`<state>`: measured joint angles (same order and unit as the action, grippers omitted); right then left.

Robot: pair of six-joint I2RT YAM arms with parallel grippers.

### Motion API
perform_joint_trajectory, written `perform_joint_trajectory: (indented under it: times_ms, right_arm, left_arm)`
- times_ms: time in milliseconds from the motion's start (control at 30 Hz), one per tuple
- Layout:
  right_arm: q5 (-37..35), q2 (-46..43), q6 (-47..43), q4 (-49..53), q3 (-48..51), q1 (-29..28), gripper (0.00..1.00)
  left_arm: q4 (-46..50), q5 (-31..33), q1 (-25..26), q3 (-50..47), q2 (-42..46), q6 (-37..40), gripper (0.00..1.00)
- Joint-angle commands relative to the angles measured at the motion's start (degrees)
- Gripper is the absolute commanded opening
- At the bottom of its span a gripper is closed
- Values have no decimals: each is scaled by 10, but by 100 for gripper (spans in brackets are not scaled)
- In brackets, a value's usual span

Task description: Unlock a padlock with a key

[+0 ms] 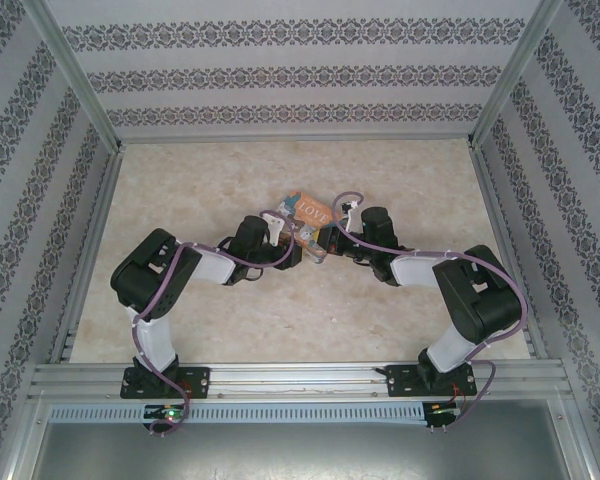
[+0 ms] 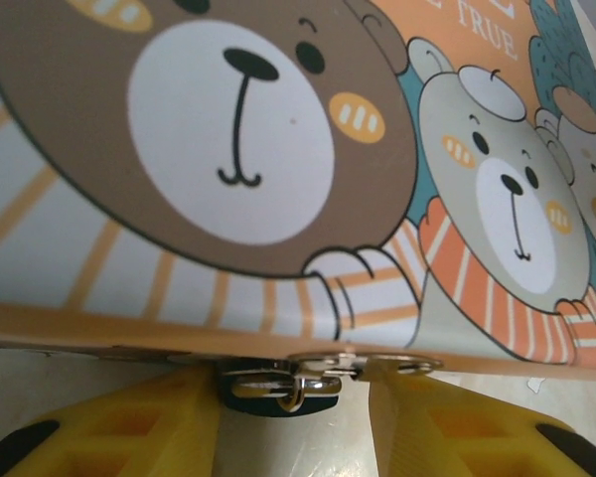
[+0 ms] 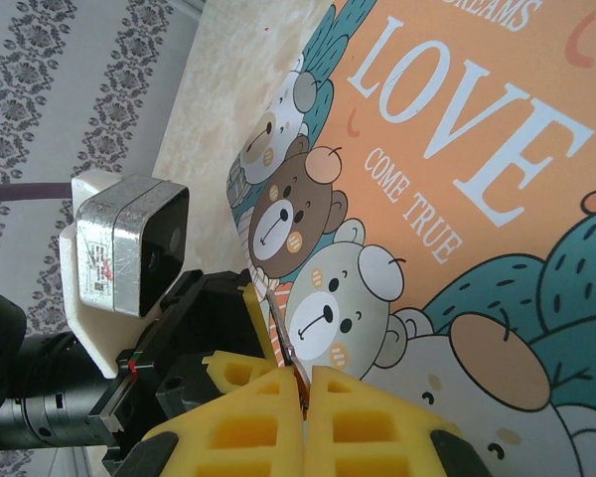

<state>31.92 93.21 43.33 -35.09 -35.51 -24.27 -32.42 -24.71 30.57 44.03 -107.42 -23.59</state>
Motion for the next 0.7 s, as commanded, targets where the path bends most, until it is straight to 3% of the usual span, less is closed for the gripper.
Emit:
perform_joint_trajectory:
  times_ms: [0,667]
  right_arm:
    - [-10,7,-6,74,14,-9,0]
    - [-14,-54,-6,90,7,-10,0]
  left_arm:
    - [11,-1,19,12,-27,-16,43]
    - [-20,16,21,-10,0,-50,27]
